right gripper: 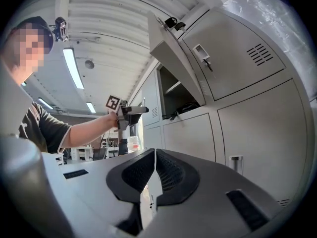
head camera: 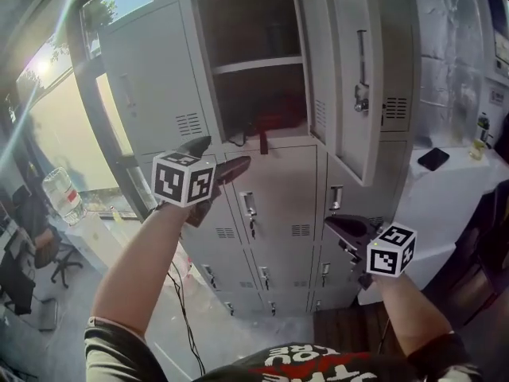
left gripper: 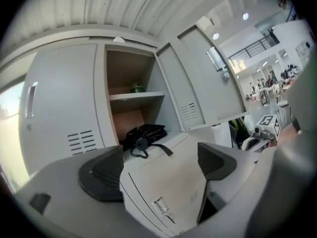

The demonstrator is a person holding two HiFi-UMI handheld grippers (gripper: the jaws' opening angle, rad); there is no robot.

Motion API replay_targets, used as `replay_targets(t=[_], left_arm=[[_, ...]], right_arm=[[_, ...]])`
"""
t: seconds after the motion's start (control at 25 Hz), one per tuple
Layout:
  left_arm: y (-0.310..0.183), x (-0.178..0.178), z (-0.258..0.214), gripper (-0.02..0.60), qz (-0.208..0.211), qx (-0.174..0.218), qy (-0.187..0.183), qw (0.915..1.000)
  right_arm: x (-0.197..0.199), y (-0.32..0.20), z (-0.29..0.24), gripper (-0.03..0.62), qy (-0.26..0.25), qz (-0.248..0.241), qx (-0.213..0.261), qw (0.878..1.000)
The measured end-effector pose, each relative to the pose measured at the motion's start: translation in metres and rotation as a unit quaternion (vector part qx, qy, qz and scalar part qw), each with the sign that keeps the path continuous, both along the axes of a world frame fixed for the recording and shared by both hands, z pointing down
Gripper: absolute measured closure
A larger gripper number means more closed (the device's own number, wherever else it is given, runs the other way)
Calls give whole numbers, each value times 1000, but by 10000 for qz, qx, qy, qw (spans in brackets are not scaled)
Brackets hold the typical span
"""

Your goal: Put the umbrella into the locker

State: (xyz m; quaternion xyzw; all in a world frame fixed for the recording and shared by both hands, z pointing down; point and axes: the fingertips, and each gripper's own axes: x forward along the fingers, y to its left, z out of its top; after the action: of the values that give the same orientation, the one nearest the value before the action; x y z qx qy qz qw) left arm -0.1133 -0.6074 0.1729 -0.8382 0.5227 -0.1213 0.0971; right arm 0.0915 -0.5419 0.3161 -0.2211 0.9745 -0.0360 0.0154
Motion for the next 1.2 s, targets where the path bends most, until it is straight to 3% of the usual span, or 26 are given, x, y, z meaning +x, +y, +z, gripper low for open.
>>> replay_targets(t=[0.24,0.44,0.72,0.88,1.0,1.2], left_arm=[[62,-50,35,208,280,33,1086,9937],[112,-108,83,329,477,-59,1960,9794],[191,-172,148,566,1100,-47,2202,9692],[236,-196,172,574,1530,119,2213,9631],[255,-221,191,575,1447,194,2446,9586],[285,-215,196,575,1694,168,2809,9445]], right_arm=[[-23,11,-18,557,2,96,173,9998],[-56,30,-29,557,-12,323,322,9990],[-125,77,-23,557,-117,555,346,9978],[-159,108,-5,557,-234,661,280,9971],[-174,127,11,557,-307,766,151,9965],[-175,153,25,559,-255,788,-8,9966]])
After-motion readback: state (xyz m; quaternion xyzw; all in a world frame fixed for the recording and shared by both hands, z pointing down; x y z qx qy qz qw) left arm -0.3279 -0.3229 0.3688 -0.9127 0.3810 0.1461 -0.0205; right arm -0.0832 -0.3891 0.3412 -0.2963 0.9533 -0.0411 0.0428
